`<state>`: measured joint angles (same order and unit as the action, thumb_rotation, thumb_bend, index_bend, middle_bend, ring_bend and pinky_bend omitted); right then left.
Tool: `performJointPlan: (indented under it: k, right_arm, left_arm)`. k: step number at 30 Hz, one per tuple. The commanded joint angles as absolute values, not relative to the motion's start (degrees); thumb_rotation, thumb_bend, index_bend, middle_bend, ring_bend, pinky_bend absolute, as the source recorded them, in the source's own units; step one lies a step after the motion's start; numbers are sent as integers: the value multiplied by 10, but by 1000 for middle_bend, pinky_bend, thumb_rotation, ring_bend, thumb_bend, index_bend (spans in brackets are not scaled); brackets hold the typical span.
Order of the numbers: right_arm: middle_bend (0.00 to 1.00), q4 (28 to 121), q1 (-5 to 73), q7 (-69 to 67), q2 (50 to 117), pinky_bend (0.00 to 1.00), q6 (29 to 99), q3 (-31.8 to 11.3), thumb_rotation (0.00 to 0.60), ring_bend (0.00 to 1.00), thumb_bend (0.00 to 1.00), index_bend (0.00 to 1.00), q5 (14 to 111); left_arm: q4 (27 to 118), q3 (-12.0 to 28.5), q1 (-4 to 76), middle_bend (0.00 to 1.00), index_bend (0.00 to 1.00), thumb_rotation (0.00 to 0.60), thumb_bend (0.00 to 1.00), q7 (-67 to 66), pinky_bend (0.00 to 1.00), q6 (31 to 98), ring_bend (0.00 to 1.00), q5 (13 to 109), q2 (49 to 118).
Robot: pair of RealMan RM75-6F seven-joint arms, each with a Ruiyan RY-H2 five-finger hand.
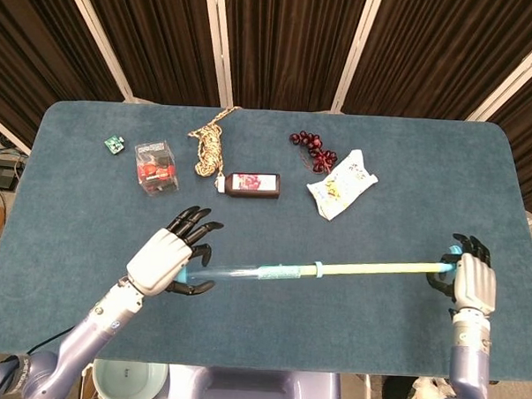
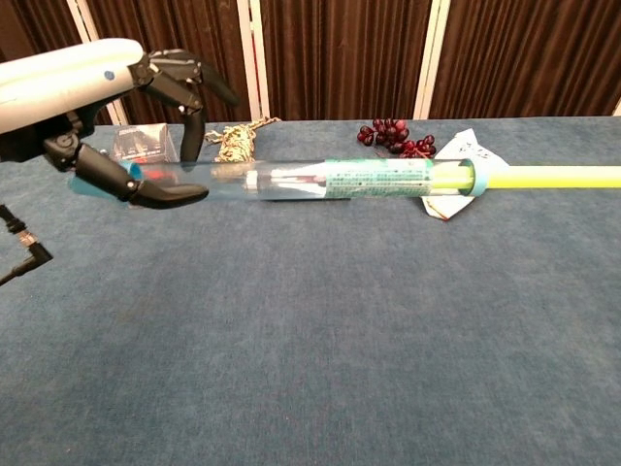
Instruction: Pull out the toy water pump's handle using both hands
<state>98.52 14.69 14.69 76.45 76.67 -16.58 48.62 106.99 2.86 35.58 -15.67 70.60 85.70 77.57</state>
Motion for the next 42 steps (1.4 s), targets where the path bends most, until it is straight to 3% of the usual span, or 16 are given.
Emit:
performJointPlan:
  k: [1,21,23,25,27,29,33,42]
  right_arm:
    - [173,981,145,146,759,33,764,-169,600,28,418,847,477]
    - [167,976,141,145,744,33,761,-174,600,28,412,836,451]
    - [124,977,141,147,743,32,759,-171,600,17,395,743,452]
    - [42,978,142,154,739,15,752,-164,600,1,351,424,454]
    - [8,982,143,158,731,1,743,-157,600,0,318,257,460]
    - [0,987,144,163,725,0,736,-152,600,0,295,205,463]
    - [0,994,149,183,717,0,729,-146,600,0,255,106,454]
    - [0,1020,147,173,700,0,718,-141,600,0,241,100,446]
  left_arm:
    - [1062,20,347,159,658,600,370,-147,64,710,0,866,773]
    - [1024,3,316,154,624,600,361,-104,64,709,0,885,761]
    - [1023,3,315,135,535,600,307,-102,62,707,0,884,761]
    - [1024,2,315,87,339,600,187,-105,50,700,0,882,759]
    - [1030,0,316,43,177,600,88,-112,36,688,0,874,755]
    - [1037,-1,317,19,95,600,39,-117,31,676,0,864,751]
    - [1050,1,317,9,65,600,32,-125,31,663,0,847,744]
    - [1068,-3,298,11,69,600,33,-117,31,672,0,834,726]
